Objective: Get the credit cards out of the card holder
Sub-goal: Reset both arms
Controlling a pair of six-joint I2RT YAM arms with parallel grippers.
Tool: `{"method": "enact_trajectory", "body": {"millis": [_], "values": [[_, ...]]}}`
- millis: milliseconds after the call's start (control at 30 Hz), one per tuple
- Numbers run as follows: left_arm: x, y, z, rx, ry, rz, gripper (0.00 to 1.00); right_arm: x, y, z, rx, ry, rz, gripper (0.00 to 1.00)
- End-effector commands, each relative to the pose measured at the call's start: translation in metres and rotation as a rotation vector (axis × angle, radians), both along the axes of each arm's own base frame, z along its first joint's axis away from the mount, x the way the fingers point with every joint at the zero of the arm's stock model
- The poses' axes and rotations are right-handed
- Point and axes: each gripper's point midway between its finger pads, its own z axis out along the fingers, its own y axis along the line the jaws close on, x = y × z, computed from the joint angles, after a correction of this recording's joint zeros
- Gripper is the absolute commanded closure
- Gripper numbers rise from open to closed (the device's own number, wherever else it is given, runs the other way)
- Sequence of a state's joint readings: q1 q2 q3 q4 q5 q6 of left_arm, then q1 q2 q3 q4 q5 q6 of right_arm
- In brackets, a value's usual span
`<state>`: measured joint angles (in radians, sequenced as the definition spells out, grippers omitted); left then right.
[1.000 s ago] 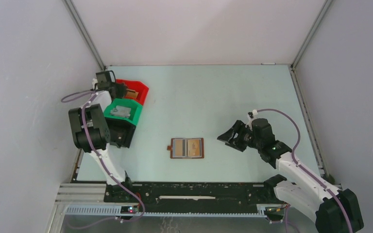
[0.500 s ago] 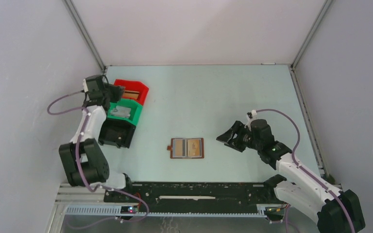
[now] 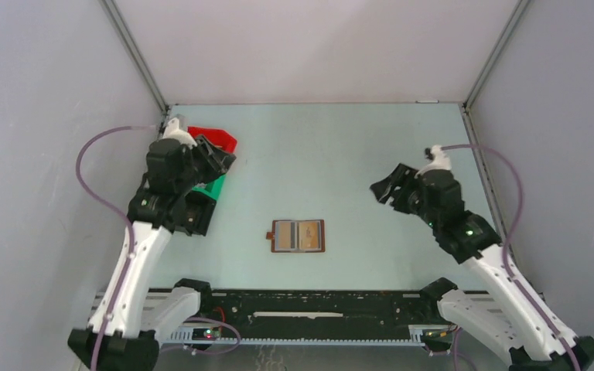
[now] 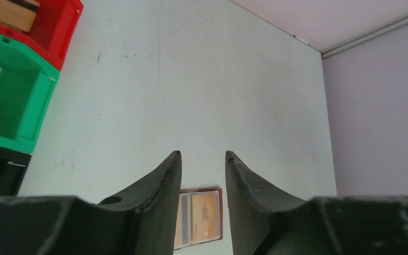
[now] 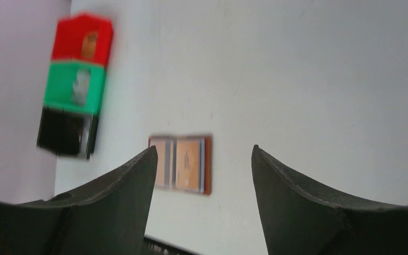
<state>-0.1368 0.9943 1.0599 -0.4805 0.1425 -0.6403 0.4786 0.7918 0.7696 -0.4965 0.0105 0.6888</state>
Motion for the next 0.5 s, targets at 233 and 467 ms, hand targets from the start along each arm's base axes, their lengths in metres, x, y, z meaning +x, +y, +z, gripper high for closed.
{"method": "enact_trajectory", "body": {"millis": [233, 467], "values": [[-0.078, 0.020, -0.018, 0.189, -0.145, -0.060, 0.55, -0.006, -0.144, 0.087, -0.408, -0.260, -0.516, 0.14], [-0.081, 0.018, -0.034, 0.142, -0.158, -0.045, 0.58, -0.013, -0.157, 0.080, -0.415, -0.255, -0.581, 0.13]]}}
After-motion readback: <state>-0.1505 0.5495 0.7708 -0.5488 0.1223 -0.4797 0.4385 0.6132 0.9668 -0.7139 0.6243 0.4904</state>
